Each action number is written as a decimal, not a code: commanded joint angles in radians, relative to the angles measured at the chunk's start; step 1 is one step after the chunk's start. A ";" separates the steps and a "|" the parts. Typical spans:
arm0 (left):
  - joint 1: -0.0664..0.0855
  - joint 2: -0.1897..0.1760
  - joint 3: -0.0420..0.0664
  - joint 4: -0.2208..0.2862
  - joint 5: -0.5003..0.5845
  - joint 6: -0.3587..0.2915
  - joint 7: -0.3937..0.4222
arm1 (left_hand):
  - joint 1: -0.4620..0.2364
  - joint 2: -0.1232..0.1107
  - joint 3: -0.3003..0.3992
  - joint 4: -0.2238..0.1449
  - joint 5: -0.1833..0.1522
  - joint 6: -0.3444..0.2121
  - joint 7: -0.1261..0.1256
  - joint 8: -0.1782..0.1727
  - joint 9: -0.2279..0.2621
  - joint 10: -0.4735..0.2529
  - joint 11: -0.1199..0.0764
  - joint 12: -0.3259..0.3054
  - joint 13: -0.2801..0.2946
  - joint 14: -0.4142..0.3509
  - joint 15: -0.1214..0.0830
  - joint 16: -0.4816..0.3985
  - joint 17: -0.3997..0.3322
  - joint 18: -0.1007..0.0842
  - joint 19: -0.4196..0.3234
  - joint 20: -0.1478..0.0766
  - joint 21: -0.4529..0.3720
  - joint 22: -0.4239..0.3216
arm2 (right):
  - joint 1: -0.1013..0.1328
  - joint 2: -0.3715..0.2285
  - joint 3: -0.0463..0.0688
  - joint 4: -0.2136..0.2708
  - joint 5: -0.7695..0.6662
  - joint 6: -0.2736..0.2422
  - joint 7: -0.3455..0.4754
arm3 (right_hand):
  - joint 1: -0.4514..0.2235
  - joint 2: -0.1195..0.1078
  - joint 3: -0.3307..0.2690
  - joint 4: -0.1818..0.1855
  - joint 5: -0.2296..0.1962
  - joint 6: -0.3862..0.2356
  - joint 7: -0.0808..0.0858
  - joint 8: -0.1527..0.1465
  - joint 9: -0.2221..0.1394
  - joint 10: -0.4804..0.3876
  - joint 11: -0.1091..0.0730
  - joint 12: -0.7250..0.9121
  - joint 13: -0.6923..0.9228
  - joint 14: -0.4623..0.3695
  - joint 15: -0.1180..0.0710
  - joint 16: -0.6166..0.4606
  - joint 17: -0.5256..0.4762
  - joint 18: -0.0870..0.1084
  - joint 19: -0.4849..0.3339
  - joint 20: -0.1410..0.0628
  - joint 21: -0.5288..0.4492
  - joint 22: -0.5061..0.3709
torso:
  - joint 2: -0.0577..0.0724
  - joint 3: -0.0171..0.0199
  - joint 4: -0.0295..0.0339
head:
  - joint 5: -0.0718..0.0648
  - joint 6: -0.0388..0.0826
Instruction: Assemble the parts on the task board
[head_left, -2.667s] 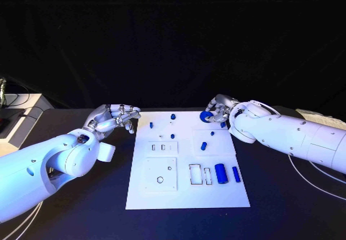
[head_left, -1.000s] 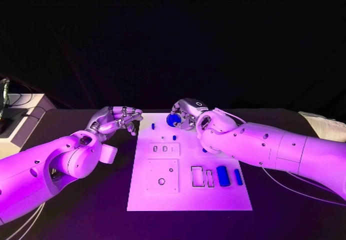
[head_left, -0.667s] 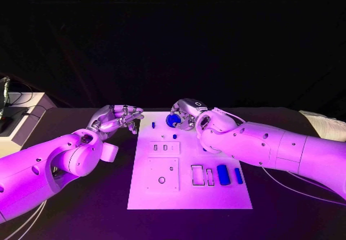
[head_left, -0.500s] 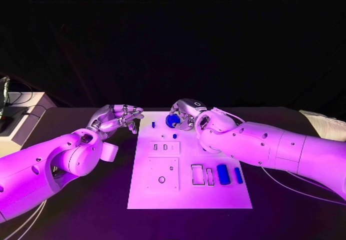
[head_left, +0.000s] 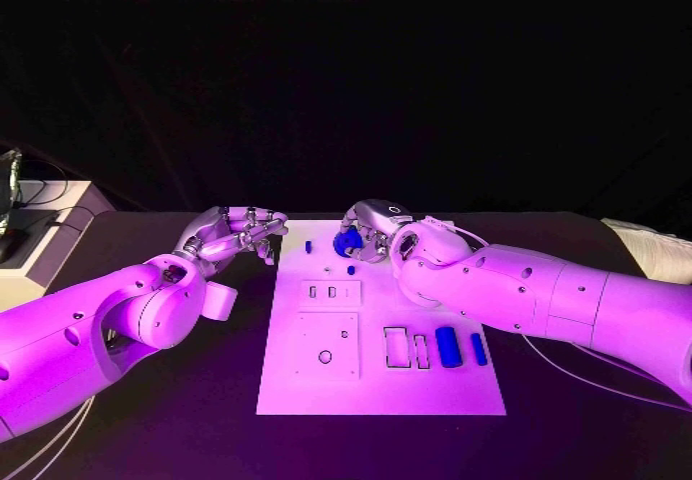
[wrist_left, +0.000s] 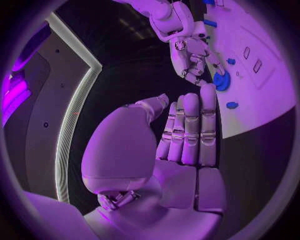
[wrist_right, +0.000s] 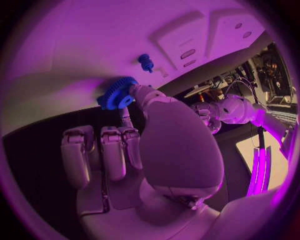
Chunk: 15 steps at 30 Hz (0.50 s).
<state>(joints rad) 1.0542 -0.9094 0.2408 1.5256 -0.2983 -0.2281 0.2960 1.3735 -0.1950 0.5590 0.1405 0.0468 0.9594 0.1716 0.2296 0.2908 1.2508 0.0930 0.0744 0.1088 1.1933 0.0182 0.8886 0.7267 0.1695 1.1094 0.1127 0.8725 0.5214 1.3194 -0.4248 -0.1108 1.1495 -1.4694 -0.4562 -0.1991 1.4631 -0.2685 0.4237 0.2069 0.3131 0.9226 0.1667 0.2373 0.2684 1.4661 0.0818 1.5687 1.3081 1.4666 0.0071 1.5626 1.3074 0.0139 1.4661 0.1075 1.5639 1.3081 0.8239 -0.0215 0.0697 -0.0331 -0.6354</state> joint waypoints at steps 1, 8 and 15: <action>0.000 0.001 0.001 0.002 -0.002 0.017 0.004 | -0.005 0.001 0.005 0.000 0.003 -0.007 -0.001 -0.004 0.001 -0.006 0.003 -0.004 0.001 -0.007 0.003 0.005 0.001 0.013 -0.006 -0.001 0.005 0.001 | -0.008 0.000 -0.004 -0.009 -0.023 0.012 -0.016 | -0.010 0.004 0.004 0.000 -0.007 0.001 0.000 -0.003 -0.002 0.105 0.001 0.002 0.263 0.098 0.001 0.002 0.235 -0.014 0.105 0.003 0.007 0.263 | -0.001 -0.0004 -0.0010 | 0.000 -0.001; 0.000 0.001 0.001 0.000 -0.002 0.017 0.003 | -0.006 0.001 0.006 -0.001 0.003 -0.008 -0.001 -0.005 0.002 -0.008 0.004 -0.005 0.001 -0.008 0.003 0.006 0.001 0.013 -0.008 -0.001 0.008 0.003 | -0.009 0.000 -0.004 -0.016 -0.025 0.012 -0.017 | -0.026 -0.001 0.000 -0.001 -0.023 -0.012 0.003 -0.011 -0.007 0.105 0.004 0.002 0.263 0.097 0.003 0.002 0.233 -0.014 0.104 0.004 0.006 0.262 | -0.002 0.0009 -0.0022 | 0.000 -0.002; 0.000 0.001 0.001 -0.001 -0.002 0.019 0.001 | -0.006 0.001 0.006 -0.001 0.003 -0.009 -0.001 -0.005 0.002 -0.009 0.004 -0.005 0.001 -0.008 0.003 0.006 0.001 0.013 -0.009 -0.001 0.010 0.004 | -0.009 -0.001 -0.004 -0.018 -0.013 0.002 -0.007 | -0.046 -0.003 -0.012 0.003 -0.028 -0.030 0.007 -0.023 -0.012 0.105 0.007 0.002 0.263 0.097 0.006 0.001 0.230 -0.013 0.102 0.007 0.003 0.258 | -0.002 0.0014 -0.0014 | -0.002 0.002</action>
<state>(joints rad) 1.0542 -0.9099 0.2408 1.5237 -0.2984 -0.2272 0.2943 1.3735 -0.1950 0.5589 0.1405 0.0468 0.9594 0.1716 0.2296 0.2917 1.2471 0.0966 0.0744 0.1086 1.1898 0.0218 0.8886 0.7267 0.1695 1.1095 0.1127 0.8773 0.5238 1.3182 -0.4231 -0.1111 1.1343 -1.4814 -0.4586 -0.2040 1.4263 -0.2710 0.4182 0.2100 0.2884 0.8988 0.1730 0.2182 0.2575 1.4661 0.0818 1.5687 1.3078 1.4665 0.0071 1.5626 1.3076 0.0139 1.4661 0.1075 1.5638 1.3079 0.8222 -0.0205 0.0679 -0.0345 -0.6350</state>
